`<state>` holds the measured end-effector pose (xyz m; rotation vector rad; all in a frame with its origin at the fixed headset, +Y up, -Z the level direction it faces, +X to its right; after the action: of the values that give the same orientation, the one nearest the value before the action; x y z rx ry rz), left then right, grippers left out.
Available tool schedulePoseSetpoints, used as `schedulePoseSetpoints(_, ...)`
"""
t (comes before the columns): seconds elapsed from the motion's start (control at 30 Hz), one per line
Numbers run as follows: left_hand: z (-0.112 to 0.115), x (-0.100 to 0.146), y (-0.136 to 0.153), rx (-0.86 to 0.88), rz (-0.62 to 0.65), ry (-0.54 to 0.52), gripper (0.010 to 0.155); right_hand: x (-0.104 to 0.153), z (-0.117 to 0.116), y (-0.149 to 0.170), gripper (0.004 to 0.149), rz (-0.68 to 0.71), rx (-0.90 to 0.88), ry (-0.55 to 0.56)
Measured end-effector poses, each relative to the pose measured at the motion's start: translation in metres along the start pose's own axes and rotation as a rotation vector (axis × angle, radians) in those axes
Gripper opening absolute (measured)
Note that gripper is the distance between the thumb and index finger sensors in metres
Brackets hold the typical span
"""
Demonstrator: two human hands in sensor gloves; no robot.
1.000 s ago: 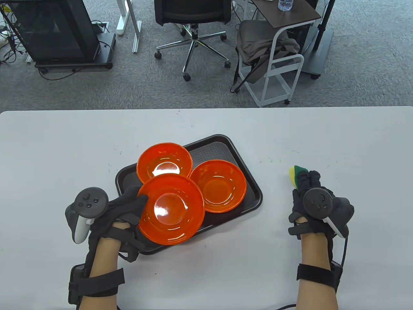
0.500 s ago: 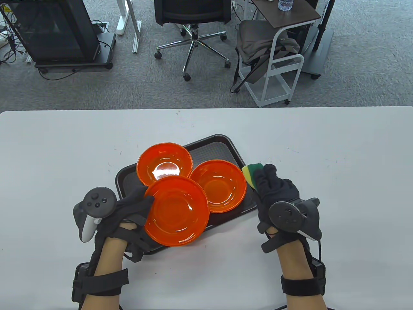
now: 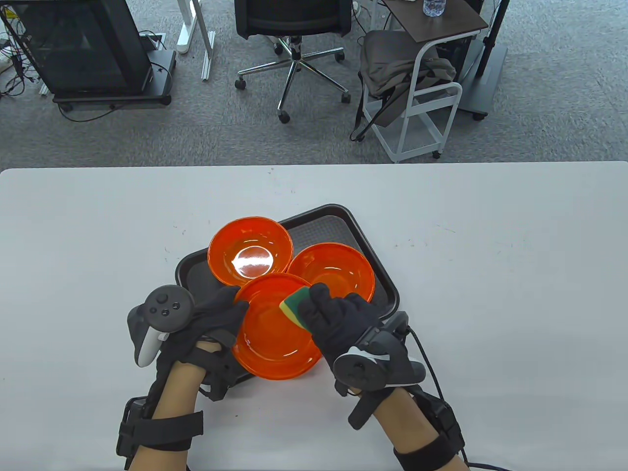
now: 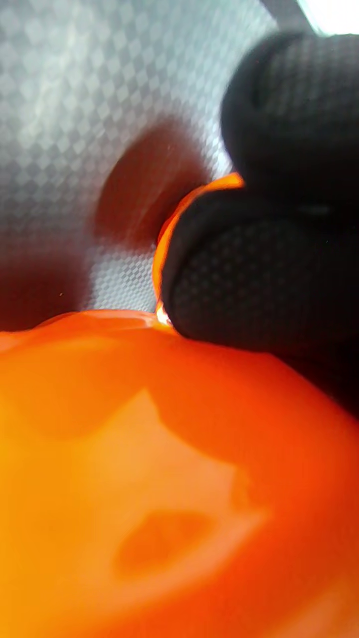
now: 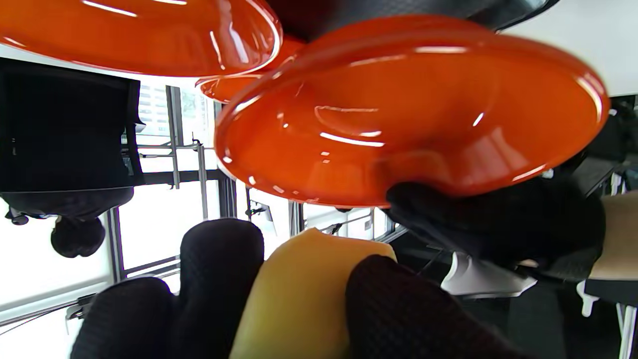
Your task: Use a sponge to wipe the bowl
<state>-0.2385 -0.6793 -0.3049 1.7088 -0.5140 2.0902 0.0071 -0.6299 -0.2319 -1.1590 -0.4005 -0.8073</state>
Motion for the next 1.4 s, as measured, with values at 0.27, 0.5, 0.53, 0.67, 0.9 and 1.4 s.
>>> schedulePoseSetpoints(0.27,0.020,0.001,-0.016,-0.022,0.052,0.065,0.053,-0.008,-0.023,-0.017,0.054,0.069,0.220,-0.172)
schedulePoseSetpoints(0.5,0.038,0.001,-0.024,-0.084,0.077,0.101,0.053,-0.012,-0.034,-0.031,0.053,0.154,0.173,-0.196)
schedulePoseSetpoints(0.53,0.038,0.001,-0.024,-0.094,0.076,0.100,0.053,-0.012,-0.035,-0.033,0.053,0.173,0.150,-0.195)
schedulePoseSetpoints(0.67,0.031,0.001,-0.021,-0.085,0.067,0.065,0.053,-0.011,-0.036,-0.043,0.053,0.251,0.013,-0.224)
schedulePoseSetpoints(0.9,0.010,0.002,-0.015,-0.052,0.055,-0.015,0.053,-0.010,-0.038,-0.046,0.052,0.233,0.041,-0.363)
schedulePoseSetpoints(1.4,0.022,0.006,-0.031,-0.120,0.091,0.040,0.052,-0.010,-0.039,-0.020,0.051,0.047,0.323,-0.329)
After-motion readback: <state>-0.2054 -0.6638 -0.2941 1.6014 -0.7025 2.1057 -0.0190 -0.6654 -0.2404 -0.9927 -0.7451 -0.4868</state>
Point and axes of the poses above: the tracker on the back of each hand, its own y axis roughly to the little-finger side, its own x axis roughly from the fingertips to the wrist, z = x × y, the point moved 3 cm from there along -x, roughly from the wrist to the fingertips, and after that the axes turned 13 degrees about x, right-handed, at the moved point
